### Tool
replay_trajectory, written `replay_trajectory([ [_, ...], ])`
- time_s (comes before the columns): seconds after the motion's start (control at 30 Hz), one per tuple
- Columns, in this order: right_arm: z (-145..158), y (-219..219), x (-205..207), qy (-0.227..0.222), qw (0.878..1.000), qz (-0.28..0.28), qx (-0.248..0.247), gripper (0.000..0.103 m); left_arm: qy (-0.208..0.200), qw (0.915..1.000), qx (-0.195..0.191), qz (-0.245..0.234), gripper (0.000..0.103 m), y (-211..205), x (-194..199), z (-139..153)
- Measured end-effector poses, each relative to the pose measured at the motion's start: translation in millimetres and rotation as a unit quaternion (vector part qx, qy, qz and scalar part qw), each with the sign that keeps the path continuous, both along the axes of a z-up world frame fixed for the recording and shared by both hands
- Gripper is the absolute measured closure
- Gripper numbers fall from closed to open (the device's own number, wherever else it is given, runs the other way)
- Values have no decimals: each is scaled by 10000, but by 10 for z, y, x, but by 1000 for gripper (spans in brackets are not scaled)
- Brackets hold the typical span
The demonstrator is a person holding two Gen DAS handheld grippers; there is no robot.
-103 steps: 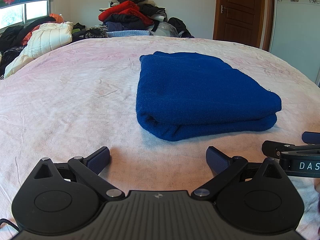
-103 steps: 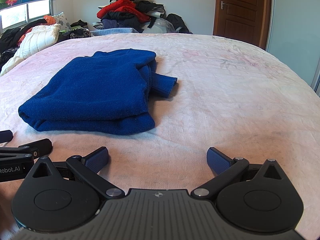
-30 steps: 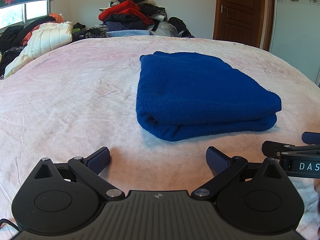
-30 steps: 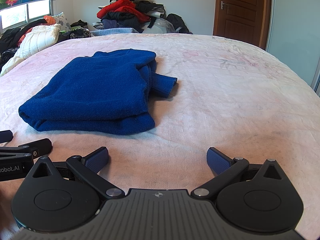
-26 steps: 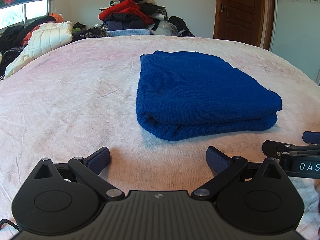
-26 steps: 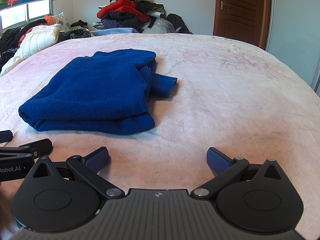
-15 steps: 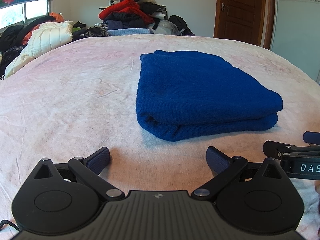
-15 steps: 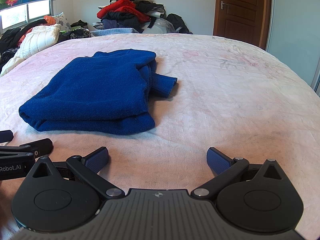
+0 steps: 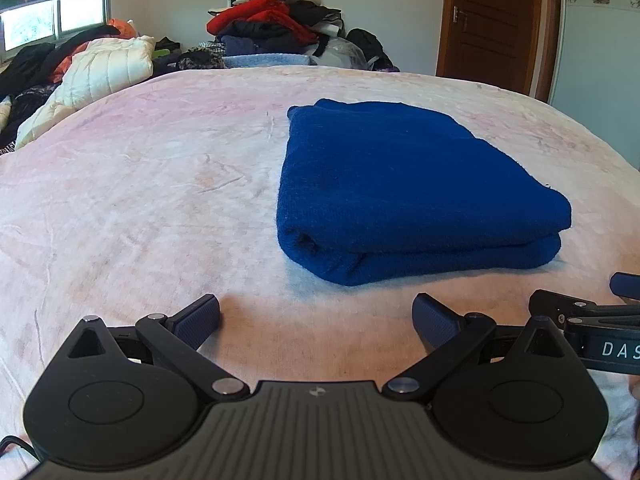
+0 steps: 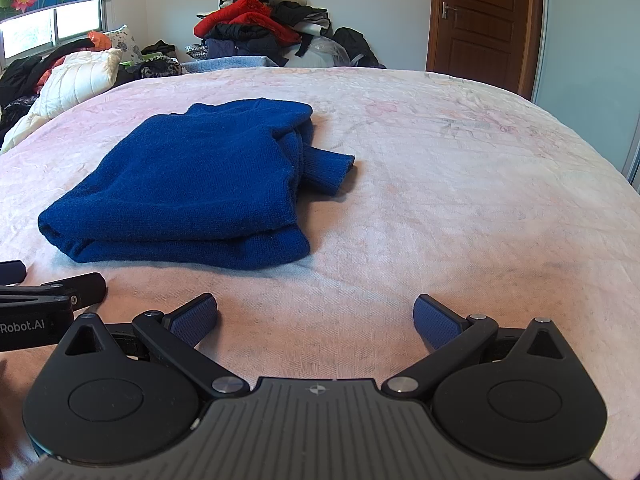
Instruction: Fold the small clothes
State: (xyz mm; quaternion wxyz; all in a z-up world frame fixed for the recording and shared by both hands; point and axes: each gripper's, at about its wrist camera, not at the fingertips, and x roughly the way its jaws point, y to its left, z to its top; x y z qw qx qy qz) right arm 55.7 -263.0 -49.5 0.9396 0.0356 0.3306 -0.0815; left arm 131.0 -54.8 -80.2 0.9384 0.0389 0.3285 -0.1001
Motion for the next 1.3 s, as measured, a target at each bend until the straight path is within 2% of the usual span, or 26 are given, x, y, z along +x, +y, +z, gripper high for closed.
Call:
replay_trajectory([
  [1.2, -5, 3, 1, -1, 10000, -1, 0, 1, -22, 9999, 26, -122, 0, 38, -11, -6],
  [1.3, -5, 3, 0, -2, 10000, -1, 0, 1, -56, 9999, 93, -12, 0, 36, -31, -8],
])
